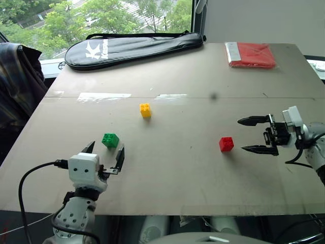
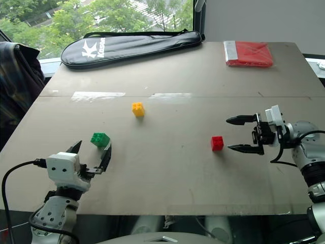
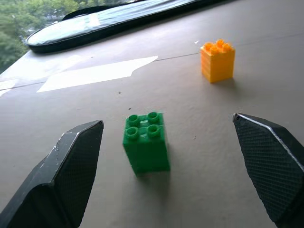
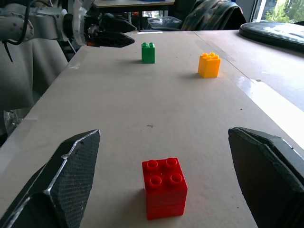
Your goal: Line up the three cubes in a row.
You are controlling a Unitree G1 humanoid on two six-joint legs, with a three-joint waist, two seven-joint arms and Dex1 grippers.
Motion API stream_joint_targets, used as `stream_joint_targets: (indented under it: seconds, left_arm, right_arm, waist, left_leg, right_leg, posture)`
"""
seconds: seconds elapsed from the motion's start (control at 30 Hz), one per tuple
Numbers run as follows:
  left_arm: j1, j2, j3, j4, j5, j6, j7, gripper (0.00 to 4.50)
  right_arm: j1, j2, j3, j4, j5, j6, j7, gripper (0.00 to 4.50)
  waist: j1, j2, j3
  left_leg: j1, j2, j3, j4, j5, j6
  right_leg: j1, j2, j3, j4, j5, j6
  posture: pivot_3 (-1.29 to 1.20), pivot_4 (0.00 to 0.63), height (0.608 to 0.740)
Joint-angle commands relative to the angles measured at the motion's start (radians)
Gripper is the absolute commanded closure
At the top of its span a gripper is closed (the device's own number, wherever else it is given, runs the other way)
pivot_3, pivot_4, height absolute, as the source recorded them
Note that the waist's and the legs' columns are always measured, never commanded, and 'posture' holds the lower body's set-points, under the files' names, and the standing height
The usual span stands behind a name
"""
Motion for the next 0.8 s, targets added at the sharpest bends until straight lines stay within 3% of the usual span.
stream_joint_targets:
  seconds: [0.03,0.5,0.53,0.6,0.77,0.8]
  left_arm:
    - [-0.018,0.016,0.01,0.029,0.04,-0.031,0.03,0.0]
    - [-0.181,0.022,-0.041,0.2,0.074,0.087,0.087,0.0]
    - [-0.195,0.014,-0.044,0.215,0.053,0.119,0.085,0.42]
    - [-0.21,0.005,-0.046,0.231,0.031,0.14,0.081,0.84]
    - [-0.225,0.021,-0.051,0.258,0.023,0.18,0.07,3.2]
    - [-0.226,0.024,-0.052,0.261,0.02,0.176,0.065,3.26]
  right_arm:
    - [0.018,-0.029,-0.024,-0.076,0.062,0.025,0.042,0.07]
    - [0.114,-0.033,-0.115,-0.159,0.07,0.053,0.042,0.07]
    - [0.121,-0.029,-0.125,-0.166,0.068,0.058,0.042,0.0]
    - [0.132,-0.022,-0.143,-0.18,0.062,0.068,0.042,0.0]
    - [0.153,-0.008,-0.179,-0.204,0.043,0.088,0.042,0.0]
    - [0.155,-0.006,-0.185,-0.206,0.038,0.09,0.042,0.0]
  waist:
    - [0.0,0.0,0.0]
    - [0.0,0.0,0.0]
    - [-0.001,0.0,0.0]
    - [0.0,0.0,0.0]
    - [0.002,0.003,-0.002]
    - [0.002,0.003,-0.002]
  left_leg:
    - [0.0,0.0,0.0,0.0,0.0,0.0]
    - [0.0,0.0,0.0,0.0,0.0,0.0]
    - [0.0,0.0,0.0,0.0,0.0,0.0]
    - [0.0,0.0,0.0,0.0,0.0,0.0]
    - [0.001,0.0,0.0,0.0,0.0,0.0]
    - [0.001,0.0,-0.001,0.0,0.0,0.0]
  right_leg:
    - [0.0,0.0,0.0,0.0,0.0,0.0]
    - [0.0,0.0,-0.002,0.0,0.0,0.001]
    - [0.0,0.0,-0.002,0.0,0.0,0.001]
    - [0.0,0.0,-0.002,0.0,0.0,0.001]
    - [0.0,0.0,-0.002,0.001,0.0,0.001]
    - [0.0,0.0,-0.002,0.001,0.001,0.001]
  posture:
    - [0.0,0.15,0.707]
    - [0.0,0.15,0.707]
    - [0.0,0.15,0.707]
    - [0.0,0.15,0.707]
    - [0.0,0.15,0.707]
    - [0.0,0.15,0.707]
